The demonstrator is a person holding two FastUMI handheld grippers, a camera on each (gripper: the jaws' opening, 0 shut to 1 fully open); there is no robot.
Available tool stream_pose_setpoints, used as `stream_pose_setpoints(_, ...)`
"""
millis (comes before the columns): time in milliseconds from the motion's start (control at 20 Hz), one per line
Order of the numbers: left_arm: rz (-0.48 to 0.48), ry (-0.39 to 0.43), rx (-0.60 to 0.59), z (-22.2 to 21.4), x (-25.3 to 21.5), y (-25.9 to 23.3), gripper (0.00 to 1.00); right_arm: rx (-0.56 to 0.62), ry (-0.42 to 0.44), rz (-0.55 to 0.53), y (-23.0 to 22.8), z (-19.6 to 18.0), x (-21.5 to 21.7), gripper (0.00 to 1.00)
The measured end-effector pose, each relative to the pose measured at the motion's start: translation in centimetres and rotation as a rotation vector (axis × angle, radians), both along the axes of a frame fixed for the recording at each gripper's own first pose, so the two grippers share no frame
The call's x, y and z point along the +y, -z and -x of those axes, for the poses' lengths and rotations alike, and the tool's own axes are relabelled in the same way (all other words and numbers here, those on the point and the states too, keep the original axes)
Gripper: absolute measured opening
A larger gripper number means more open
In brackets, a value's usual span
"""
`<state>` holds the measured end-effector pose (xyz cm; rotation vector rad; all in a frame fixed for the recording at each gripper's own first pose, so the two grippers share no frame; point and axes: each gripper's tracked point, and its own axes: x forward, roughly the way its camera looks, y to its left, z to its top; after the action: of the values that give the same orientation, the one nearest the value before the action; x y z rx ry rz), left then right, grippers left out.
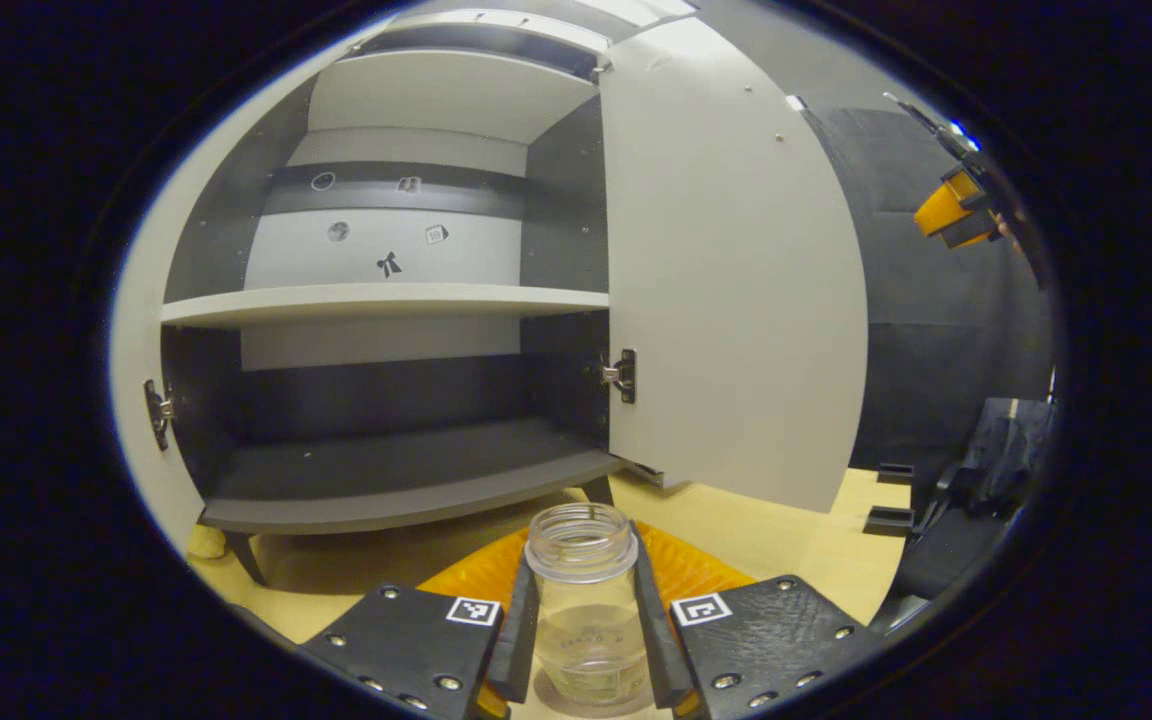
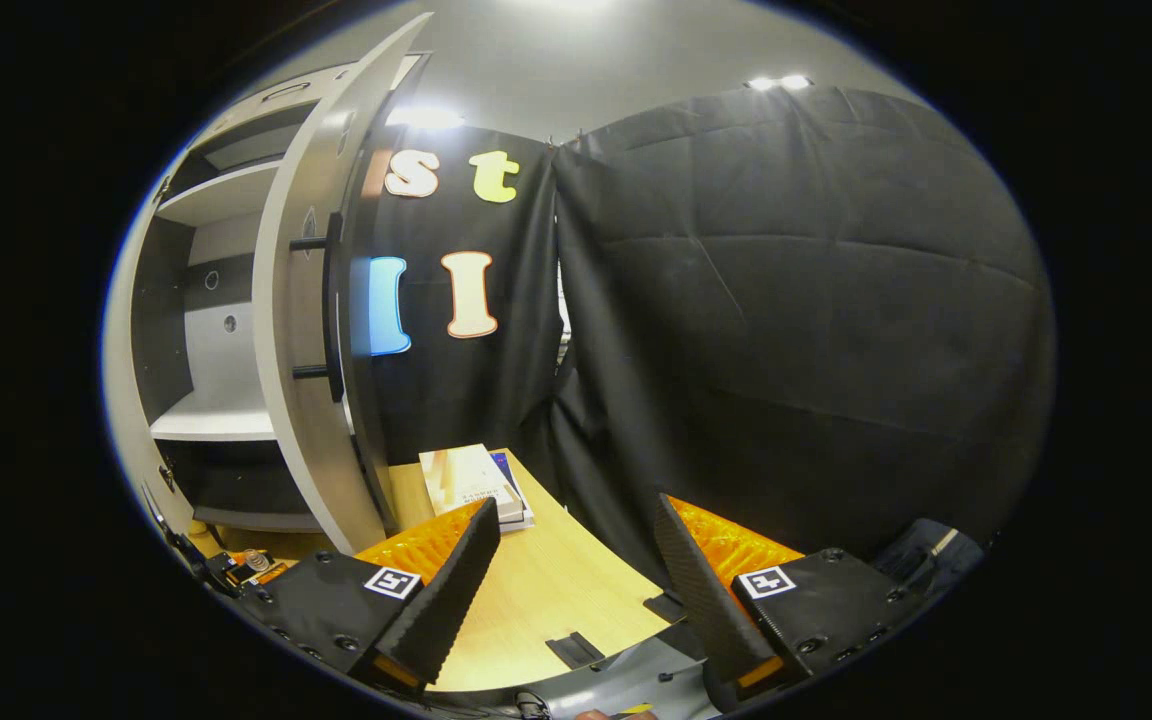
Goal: Grasp the bottle in the cabinet with the left hand and place it on the coaster, then close the right door with the right hand and the left door with the left hand.
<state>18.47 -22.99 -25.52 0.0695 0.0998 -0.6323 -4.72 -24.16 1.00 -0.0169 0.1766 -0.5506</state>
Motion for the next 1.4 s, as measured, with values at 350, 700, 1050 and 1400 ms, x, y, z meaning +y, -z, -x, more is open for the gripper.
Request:
stream_pose_setpoints(350,-0.015,0.017,-0.007,1.7,-0.1,0.4,0.55,0.011,0.006,-0.016,1.1,0.5,0.9,0.99)
stream_pose_setpoints(700,0.016,0.016,0.025,2.7,0.7,-1.3,0.76,0.011,-0.012,-0.029,1.9,0.4,2.0,0.99)
stream_pose_setpoints(1050,0.132,-0.009,0.025,8.2,4.5,-9.6,0.76,-0.042,-0.034,0.007,0.9,-0.7,1.9,0.99)
stream_pose_setpoints(1400,0.095,-0.236,-0.035,11.1,13.0,-19.9,0.80,-0.092,-0.228,0.123,-5.0,-7.0,2.0,0.97)
